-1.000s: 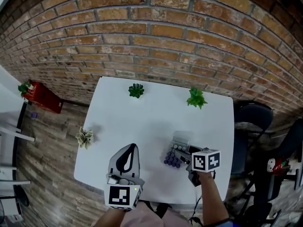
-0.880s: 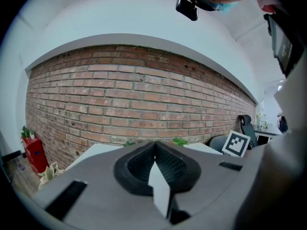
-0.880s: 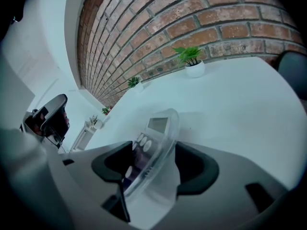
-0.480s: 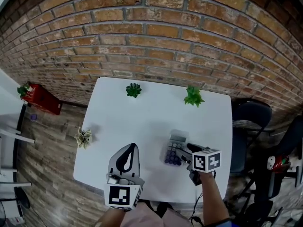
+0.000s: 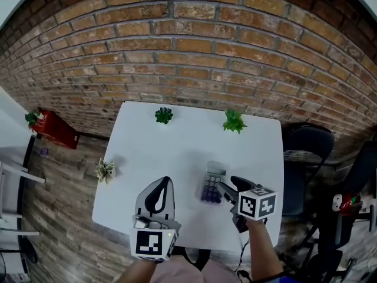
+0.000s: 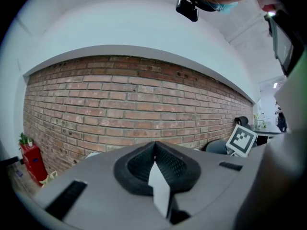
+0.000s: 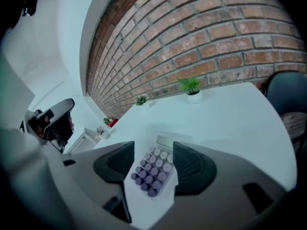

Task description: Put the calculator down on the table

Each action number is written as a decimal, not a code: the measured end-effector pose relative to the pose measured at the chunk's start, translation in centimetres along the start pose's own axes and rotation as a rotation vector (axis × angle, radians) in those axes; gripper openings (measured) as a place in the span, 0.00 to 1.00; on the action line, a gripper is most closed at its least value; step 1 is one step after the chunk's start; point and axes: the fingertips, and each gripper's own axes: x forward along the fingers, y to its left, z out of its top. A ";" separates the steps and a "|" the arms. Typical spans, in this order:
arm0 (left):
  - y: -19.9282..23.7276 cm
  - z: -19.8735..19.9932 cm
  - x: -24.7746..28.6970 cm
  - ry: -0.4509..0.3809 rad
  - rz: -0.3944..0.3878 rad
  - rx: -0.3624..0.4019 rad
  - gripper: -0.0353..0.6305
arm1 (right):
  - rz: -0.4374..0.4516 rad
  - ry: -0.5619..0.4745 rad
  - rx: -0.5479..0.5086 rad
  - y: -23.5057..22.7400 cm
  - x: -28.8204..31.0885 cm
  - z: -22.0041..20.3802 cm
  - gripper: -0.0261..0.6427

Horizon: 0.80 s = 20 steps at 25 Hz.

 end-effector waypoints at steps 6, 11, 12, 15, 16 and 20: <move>-2.3 4.9 -1.3 -0.100 -0.018 0.030 0.07 | 0.075 -0.216 -0.166 6.6 -5.7 4.7 0.38; -4.3 9.7 -2.8 -0.186 -0.035 0.039 0.07 | 0.036 -0.407 -0.318 10.7 -11.3 8.1 0.25; -4.7 10.6 -3.2 -0.202 -0.037 0.044 0.07 | 0.024 -0.436 -0.344 11.4 -12.3 8.6 0.22; -6.1 12.6 -4.1 -0.246 -0.045 0.070 0.07 | -0.025 -0.511 -0.418 12.7 -14.9 9.7 0.15; -6.5 13.1 -4.4 -0.257 -0.047 0.079 0.07 | -0.044 -0.533 -0.433 12.9 -15.6 10.0 0.12; -7.6 14.3 -5.2 -0.282 -0.050 0.094 0.07 | -0.074 -0.600 -0.444 13.6 -18.1 10.6 0.04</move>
